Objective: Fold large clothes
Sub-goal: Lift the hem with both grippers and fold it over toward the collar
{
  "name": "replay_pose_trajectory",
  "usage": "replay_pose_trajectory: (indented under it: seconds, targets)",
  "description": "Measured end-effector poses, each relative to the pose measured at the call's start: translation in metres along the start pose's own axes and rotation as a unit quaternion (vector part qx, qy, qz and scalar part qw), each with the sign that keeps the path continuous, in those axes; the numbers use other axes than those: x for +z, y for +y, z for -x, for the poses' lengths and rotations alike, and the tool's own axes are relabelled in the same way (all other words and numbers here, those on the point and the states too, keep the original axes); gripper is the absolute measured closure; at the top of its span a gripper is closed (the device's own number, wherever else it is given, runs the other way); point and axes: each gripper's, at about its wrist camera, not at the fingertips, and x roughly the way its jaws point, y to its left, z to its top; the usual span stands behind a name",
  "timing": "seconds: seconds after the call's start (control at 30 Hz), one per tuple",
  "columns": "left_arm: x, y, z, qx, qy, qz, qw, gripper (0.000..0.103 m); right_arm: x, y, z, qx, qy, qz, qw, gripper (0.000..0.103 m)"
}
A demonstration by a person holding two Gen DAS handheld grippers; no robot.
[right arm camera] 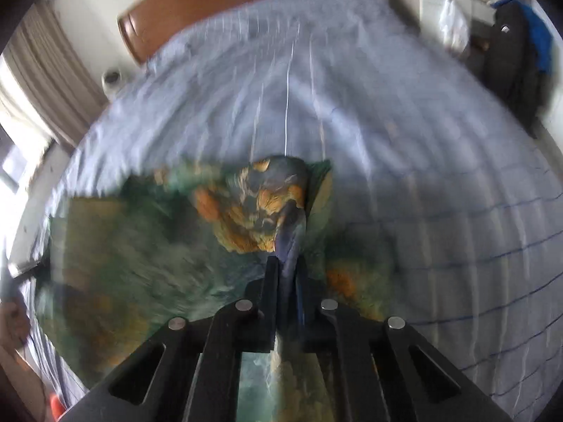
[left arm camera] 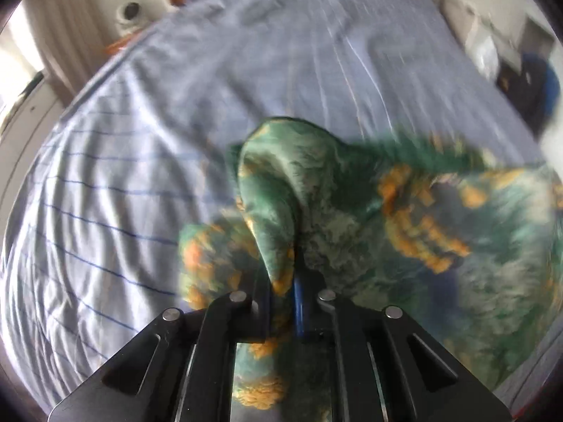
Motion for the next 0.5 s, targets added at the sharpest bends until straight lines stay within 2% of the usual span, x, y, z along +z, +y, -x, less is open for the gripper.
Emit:
replay_pose_trajectory:
  seconds: [0.1, 0.13, 0.23, 0.3, 0.37, 0.5]
  targets:
    - [0.002, 0.026, -0.007, -0.031, 0.001, 0.066, 0.9973, 0.095, 0.008, -0.004, 0.026, -0.012, -0.043, 0.017, 0.999, 0.097]
    - [-0.001, 0.026, -0.016, -0.024, 0.007, 0.07, 0.9972, 0.095, 0.008, -0.006, 0.023, -0.011, -0.042, 0.017, 0.999, 0.097]
    - [-0.019, 0.01, -0.051, 0.026, 0.022, 0.043, 0.9985, 0.093, -0.002, -0.007, -0.011, -0.033, -0.008, 0.01, 0.999, 0.097]
    - [-0.032, 0.007, -0.064, 0.033, 0.013, 0.04, 0.9986, 0.091, -0.018, -0.009, -0.043, -0.047, 0.021, 0.004, 0.999, 0.097]
    - [-0.037, 0.007, -0.066, 0.036, 0.001, 0.038, 0.9987, 0.09, -0.032, -0.008, -0.057, -0.049, 0.017, 0.003, 0.999, 0.096]
    - [-0.038, 0.006, -0.061, 0.036, -0.001, 0.033, 0.9988, 0.082, -0.041, -0.016, -0.056, -0.032, -0.003, -0.012, 0.999, 0.095]
